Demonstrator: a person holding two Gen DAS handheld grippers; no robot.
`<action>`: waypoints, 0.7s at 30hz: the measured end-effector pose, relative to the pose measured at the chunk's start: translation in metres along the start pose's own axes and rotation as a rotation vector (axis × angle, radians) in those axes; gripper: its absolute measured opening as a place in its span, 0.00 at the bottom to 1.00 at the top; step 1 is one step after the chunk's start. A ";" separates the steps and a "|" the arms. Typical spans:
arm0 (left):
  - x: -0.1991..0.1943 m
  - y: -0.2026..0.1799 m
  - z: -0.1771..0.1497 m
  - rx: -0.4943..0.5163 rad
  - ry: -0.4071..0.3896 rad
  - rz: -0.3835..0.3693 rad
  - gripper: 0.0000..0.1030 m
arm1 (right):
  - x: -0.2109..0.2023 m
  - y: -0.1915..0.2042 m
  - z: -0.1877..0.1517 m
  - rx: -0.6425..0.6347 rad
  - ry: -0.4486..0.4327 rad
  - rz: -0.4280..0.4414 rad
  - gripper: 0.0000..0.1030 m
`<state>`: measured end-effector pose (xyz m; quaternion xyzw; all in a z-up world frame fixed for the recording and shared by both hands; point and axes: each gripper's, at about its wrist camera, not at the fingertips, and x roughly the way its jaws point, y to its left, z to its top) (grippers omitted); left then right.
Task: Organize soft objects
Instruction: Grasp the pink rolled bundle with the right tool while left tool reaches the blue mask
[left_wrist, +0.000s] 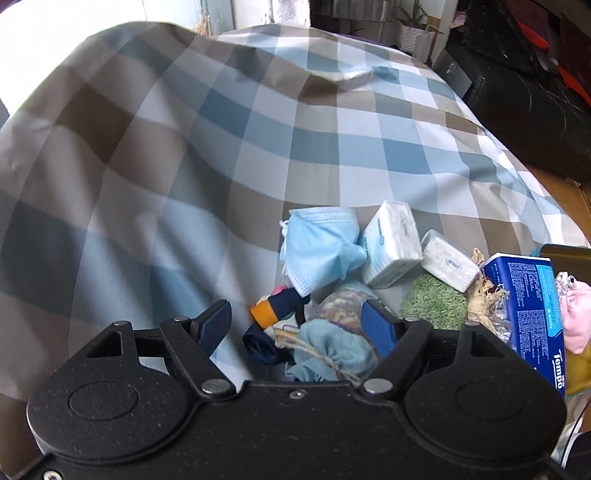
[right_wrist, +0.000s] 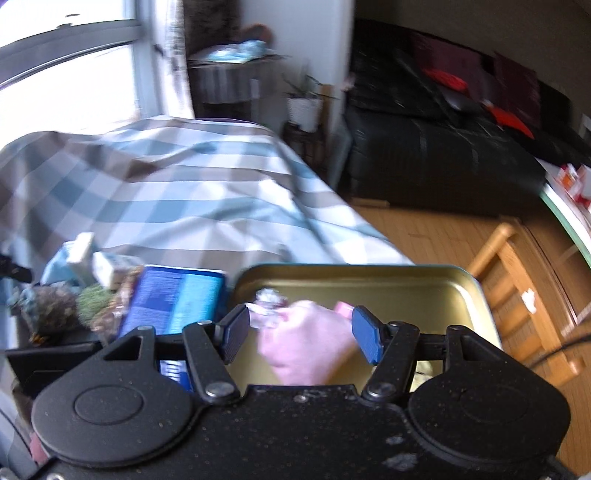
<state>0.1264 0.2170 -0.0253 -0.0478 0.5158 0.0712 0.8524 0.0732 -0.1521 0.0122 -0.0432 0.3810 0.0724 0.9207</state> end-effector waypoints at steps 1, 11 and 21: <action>-0.001 0.000 0.000 -0.001 -0.008 0.011 0.71 | -0.002 0.008 0.000 -0.017 -0.012 0.020 0.60; -0.012 0.011 0.001 -0.033 -0.051 0.006 0.71 | -0.024 0.089 -0.027 -0.070 -0.040 0.307 0.63; -0.008 0.014 0.001 -0.044 -0.040 0.007 0.71 | -0.038 0.166 -0.068 -0.366 0.024 0.538 0.75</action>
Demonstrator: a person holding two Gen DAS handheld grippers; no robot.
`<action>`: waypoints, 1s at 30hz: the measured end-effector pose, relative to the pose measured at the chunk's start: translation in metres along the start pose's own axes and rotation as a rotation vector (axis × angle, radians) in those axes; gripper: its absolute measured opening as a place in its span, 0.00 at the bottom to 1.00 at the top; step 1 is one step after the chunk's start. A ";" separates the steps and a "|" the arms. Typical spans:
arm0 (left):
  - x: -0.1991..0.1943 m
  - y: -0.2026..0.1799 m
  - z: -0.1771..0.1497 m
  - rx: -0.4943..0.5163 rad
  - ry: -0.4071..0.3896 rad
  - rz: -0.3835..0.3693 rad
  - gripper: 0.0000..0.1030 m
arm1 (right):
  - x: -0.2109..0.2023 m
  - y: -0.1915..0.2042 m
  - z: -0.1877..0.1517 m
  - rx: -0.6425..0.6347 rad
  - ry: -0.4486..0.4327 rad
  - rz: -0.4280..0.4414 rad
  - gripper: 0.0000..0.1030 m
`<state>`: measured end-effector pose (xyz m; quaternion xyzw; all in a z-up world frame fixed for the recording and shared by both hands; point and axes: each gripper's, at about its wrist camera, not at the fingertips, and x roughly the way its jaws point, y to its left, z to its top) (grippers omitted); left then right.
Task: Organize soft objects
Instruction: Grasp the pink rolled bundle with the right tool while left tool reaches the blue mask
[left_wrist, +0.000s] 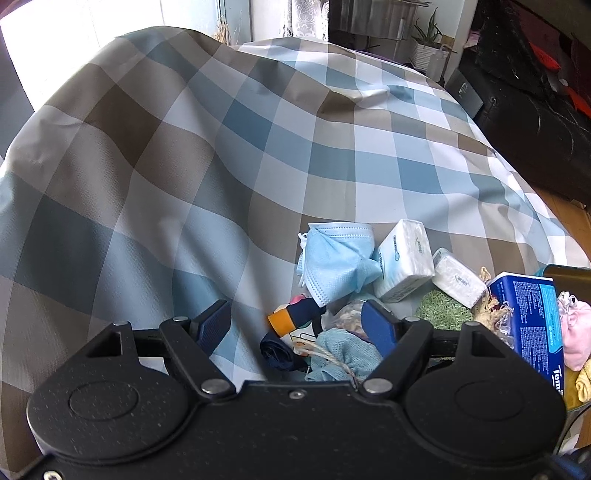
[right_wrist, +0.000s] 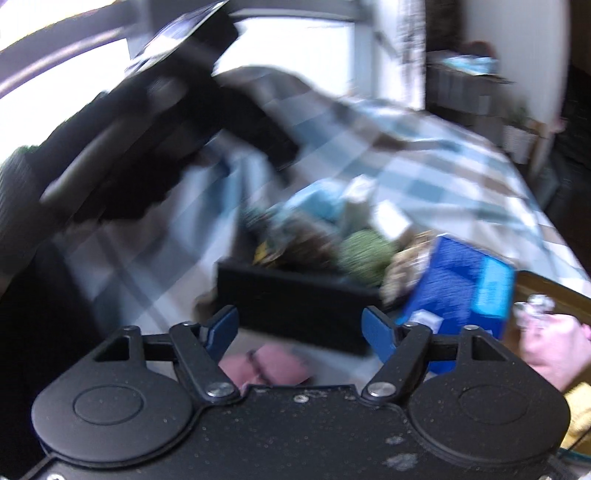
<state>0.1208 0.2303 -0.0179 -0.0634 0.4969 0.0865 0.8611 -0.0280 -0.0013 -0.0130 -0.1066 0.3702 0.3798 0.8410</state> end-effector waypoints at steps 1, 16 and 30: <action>0.000 0.000 0.000 0.001 0.001 0.001 0.71 | 0.003 0.005 -0.002 -0.022 0.017 0.021 0.76; 0.004 0.005 0.001 -0.025 0.016 -0.003 0.71 | 0.066 0.036 -0.028 -0.293 0.189 0.117 0.86; 0.014 0.001 0.000 -0.013 0.045 0.001 0.72 | 0.085 0.039 -0.037 -0.320 0.201 0.098 0.82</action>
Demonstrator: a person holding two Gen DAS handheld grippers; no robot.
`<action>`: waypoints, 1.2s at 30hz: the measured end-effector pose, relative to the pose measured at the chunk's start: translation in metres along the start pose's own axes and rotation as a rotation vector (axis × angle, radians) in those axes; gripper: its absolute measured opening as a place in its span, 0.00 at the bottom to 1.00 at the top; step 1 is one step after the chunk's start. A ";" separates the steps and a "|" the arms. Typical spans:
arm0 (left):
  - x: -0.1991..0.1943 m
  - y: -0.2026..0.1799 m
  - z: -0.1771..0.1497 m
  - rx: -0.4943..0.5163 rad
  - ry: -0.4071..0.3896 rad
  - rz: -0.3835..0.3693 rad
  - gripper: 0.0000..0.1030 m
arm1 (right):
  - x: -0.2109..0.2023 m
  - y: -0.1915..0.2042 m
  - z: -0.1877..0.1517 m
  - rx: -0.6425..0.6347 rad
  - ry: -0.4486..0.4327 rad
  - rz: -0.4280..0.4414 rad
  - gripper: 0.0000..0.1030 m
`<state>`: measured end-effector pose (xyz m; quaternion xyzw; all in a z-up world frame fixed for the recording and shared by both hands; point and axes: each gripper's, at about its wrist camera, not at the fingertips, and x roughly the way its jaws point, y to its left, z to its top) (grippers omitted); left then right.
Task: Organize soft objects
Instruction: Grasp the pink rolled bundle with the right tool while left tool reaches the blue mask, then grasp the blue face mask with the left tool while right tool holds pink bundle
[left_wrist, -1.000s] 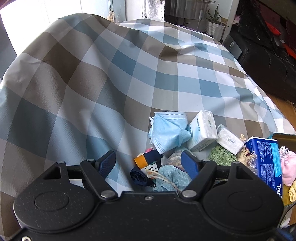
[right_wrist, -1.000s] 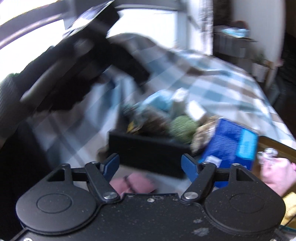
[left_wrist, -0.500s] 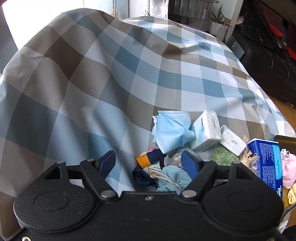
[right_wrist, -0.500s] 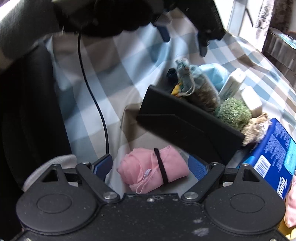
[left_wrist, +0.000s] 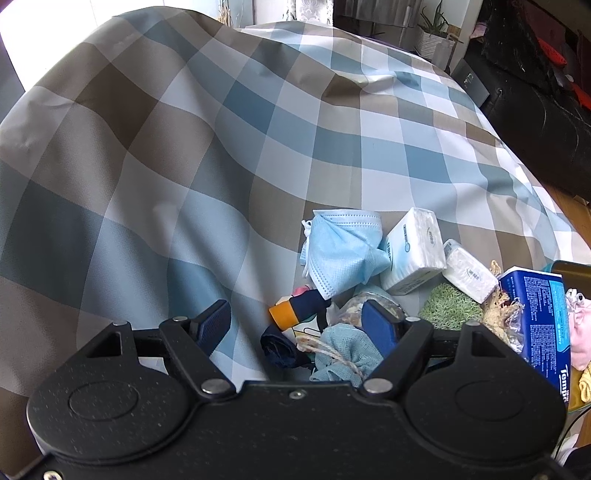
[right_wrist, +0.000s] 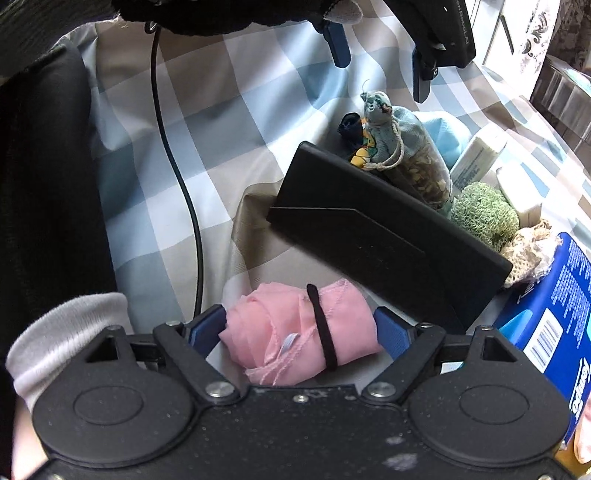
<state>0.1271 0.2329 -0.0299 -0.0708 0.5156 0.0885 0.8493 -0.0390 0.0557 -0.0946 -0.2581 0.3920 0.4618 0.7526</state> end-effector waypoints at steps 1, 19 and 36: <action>0.000 0.000 0.000 -0.001 0.001 0.000 0.72 | 0.000 0.000 -0.001 0.003 0.001 0.003 0.82; 0.005 0.005 -0.002 -0.017 0.011 0.001 0.72 | -0.006 -0.003 0.000 0.068 0.013 0.035 0.59; 0.008 -0.001 -0.003 0.009 -0.015 -0.024 0.72 | -0.054 -0.030 0.011 0.184 -0.132 -0.028 0.48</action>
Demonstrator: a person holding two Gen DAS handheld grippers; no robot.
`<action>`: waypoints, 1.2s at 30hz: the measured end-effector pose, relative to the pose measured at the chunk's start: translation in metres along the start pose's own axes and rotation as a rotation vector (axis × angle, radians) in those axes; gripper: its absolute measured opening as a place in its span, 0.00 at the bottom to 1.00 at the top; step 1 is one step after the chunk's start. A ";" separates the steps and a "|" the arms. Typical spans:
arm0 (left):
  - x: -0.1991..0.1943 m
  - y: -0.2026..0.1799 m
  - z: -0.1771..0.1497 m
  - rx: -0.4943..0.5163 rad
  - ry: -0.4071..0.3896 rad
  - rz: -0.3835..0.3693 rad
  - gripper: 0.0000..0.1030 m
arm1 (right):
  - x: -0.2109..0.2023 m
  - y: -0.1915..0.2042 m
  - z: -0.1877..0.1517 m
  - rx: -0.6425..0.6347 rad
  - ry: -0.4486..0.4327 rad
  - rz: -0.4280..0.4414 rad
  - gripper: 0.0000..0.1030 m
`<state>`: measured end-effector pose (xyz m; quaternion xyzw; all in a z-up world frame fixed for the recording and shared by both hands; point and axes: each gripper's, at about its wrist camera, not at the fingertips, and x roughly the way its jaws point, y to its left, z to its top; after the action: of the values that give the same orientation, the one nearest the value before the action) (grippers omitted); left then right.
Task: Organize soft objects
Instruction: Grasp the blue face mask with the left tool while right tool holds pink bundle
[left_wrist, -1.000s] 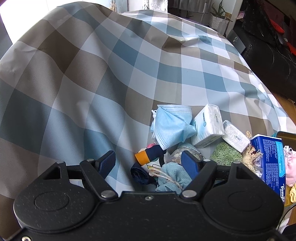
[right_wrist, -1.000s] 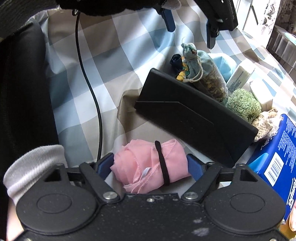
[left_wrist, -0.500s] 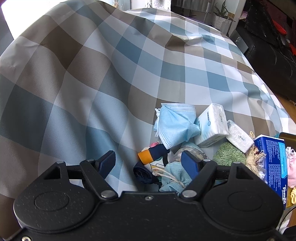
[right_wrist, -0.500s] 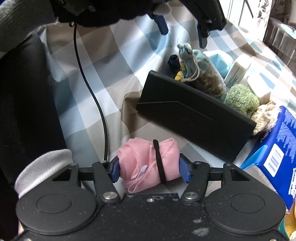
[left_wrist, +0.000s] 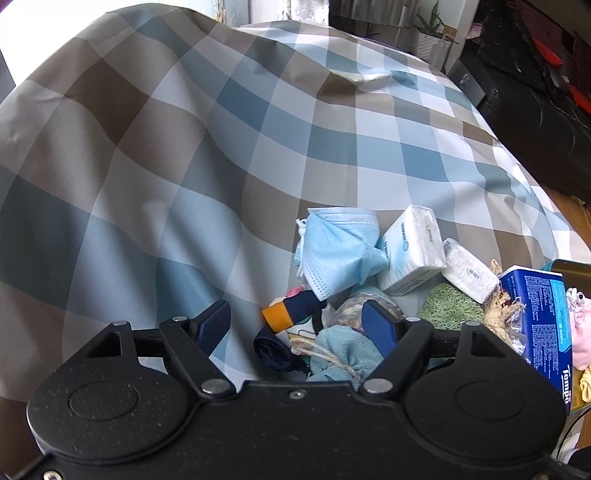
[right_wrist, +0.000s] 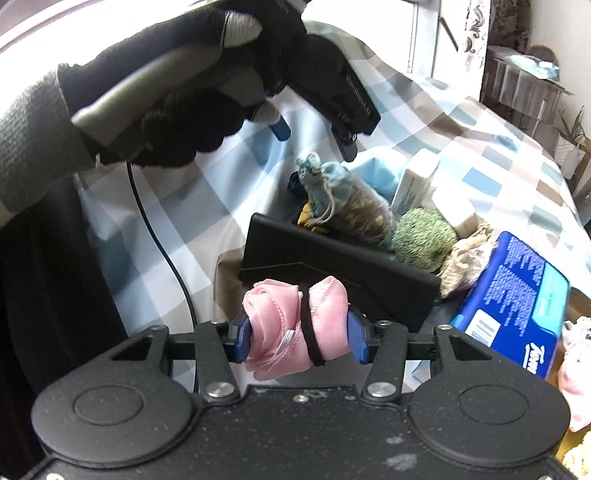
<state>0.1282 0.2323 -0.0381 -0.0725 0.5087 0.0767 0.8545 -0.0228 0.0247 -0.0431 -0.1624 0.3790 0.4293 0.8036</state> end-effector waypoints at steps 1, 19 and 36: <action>-0.001 -0.001 0.000 0.003 -0.005 -0.003 0.72 | -0.002 0.000 0.001 0.002 -0.004 -0.001 0.48; 0.011 -0.027 0.000 0.099 -0.091 0.031 0.79 | -0.063 -0.032 0.018 0.033 -0.126 -0.059 0.48; 0.062 -0.036 0.030 0.134 -0.006 0.057 0.79 | -0.060 -0.047 0.018 0.093 -0.118 -0.049 0.48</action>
<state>0.1908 0.2066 -0.0764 -0.0006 0.5121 0.0669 0.8563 0.0028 -0.0261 0.0106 -0.1086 0.3462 0.4003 0.8415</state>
